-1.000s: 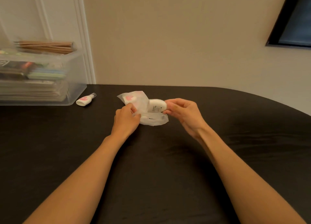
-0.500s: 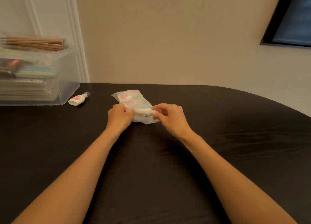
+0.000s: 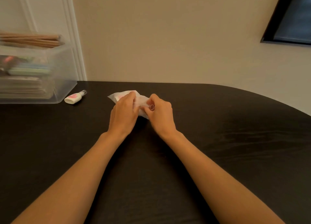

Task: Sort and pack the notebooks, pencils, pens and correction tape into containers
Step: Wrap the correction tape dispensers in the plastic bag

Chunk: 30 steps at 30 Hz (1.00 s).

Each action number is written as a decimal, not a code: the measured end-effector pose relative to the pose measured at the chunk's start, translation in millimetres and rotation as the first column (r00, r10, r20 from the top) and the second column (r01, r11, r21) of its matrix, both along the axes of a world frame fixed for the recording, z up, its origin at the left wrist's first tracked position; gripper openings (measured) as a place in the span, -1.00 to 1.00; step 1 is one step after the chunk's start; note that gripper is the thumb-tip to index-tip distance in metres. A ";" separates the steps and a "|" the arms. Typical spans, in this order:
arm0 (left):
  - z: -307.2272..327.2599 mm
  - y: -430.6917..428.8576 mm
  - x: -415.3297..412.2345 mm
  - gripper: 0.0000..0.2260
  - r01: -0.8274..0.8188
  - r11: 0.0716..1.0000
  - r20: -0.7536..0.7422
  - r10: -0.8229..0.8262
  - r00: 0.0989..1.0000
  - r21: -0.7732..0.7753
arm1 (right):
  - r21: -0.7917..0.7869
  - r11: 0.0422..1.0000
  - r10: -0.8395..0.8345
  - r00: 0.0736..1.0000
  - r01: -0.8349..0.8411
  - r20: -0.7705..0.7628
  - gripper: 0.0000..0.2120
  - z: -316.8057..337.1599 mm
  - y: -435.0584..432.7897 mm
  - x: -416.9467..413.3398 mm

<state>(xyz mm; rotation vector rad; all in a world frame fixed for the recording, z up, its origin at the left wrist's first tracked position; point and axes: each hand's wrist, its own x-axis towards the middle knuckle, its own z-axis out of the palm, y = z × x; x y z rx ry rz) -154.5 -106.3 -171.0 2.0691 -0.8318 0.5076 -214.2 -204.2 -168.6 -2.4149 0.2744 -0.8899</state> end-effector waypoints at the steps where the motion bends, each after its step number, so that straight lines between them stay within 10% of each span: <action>1: -1.8 1.1 1.4 -0.86 -0.018 1.000 0.007 0.018 1.000 0.012 | 0.034 0.999 -0.006 1.000 0.006 -0.004 -0.93 -1.6 -1.4 0.8; 11: -6.7 -4.4 9.8 -0.77 -0.184 0.930 -0.159 0.244 0.957 0.319 | 0.036 0.998 -0.044 0.996 0.047 -0.082 -0.84 -5.4 -15.7 -2.5; 24: -8.4 -1.8 11.9 -0.93 -0.001 1.000 -0.049 0.002 0.999 0.030 | -0.105 0.966 -0.243 0.968 0.236 -0.066 -0.91 6.3 5.1 28.5; 30: -10.0 0.7 21.5 -0.91 -0.036 0.998 -0.160 0.028 0.987 -0.048 | -0.021 0.997 -0.081 0.994 0.079 -0.074 -0.81 3.3 4.9 36.5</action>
